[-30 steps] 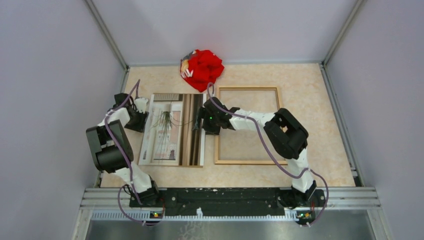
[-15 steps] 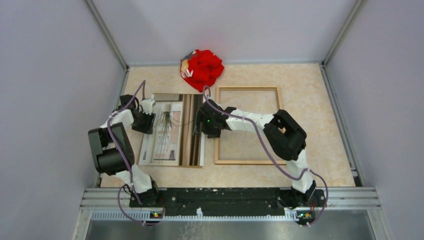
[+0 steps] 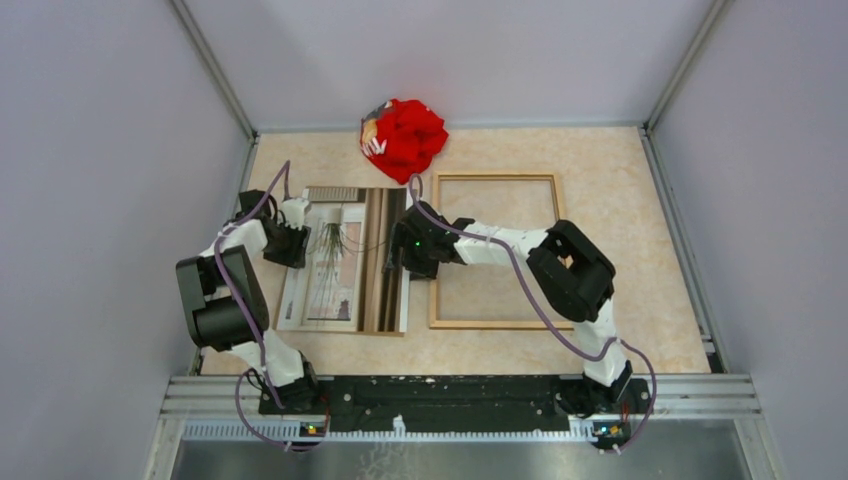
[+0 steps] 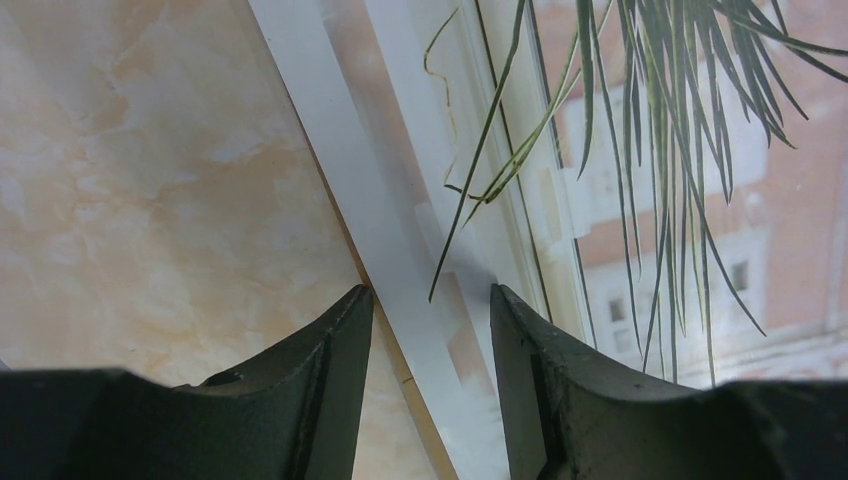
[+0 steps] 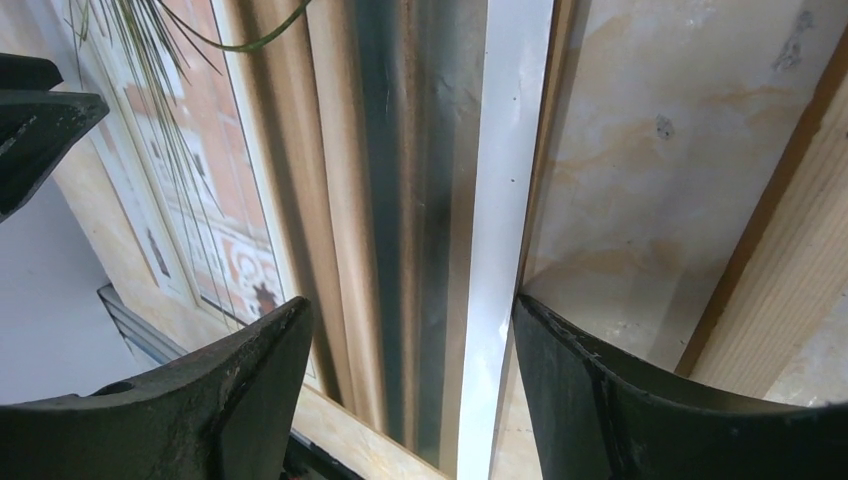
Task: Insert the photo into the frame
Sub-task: Pick up the photo at the center of the board, then turn over the photo from the photo frame.
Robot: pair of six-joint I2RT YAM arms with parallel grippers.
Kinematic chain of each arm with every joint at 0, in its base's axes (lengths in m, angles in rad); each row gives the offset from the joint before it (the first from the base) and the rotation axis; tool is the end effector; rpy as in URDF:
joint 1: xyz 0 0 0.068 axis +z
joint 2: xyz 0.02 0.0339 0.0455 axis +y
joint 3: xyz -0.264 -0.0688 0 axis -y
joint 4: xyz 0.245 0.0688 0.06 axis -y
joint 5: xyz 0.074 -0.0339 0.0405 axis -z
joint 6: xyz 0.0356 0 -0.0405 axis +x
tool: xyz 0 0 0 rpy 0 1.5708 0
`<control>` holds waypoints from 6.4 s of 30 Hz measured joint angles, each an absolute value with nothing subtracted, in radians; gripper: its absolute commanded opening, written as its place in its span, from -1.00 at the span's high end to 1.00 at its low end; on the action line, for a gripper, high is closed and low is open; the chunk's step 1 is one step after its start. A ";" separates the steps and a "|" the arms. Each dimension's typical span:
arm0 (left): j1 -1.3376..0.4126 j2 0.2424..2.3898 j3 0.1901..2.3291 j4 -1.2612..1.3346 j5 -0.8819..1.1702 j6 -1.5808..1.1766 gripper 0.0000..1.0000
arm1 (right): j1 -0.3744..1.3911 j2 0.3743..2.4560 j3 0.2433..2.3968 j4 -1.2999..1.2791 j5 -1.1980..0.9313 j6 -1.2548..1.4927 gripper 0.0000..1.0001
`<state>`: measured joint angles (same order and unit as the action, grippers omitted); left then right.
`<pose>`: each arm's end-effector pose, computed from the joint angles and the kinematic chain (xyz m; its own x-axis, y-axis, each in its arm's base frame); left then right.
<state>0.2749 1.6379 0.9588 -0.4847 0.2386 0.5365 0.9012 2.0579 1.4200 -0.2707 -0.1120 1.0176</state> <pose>0.2997 0.0758 0.1700 -0.8485 0.2767 -0.4512 0.3024 0.9530 0.0158 0.2721 0.3501 0.1628 -0.9564 0.1541 -0.2480 -0.0153 0.8219 0.5695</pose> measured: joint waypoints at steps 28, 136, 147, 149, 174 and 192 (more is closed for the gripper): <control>0.247 1.638 0.950 -0.463 0.236 0.526 -0.02 | 0.933 2.054 1.508 -0.435 -0.091 0.973 -0.41; 0.275 1.626 1.167 -0.711 0.370 0.500 -0.66 | 0.960 1.670 1.609 -1.221 0.789 0.564 1.00; 0.275 1.626 1.154 -0.711 0.370 0.500 -0.60 | 0.962 1.739 1.599 -1.031 0.662 0.557 1.00; 0.275 1.626 1.154 -0.711 0.370 0.500 -0.60 | 0.962 1.750 1.587 -1.008 0.645 0.556 1.00; 0.275 1.626 1.123 -0.703 0.378 0.516 -0.54 | 0.962 1.865 1.564 -0.947 0.653 0.641 1.00; 0.275 1.626 1.118 -0.702 0.378 0.524 -0.54 | 0.956 1.876 1.477 -0.895 0.694 0.628 1.00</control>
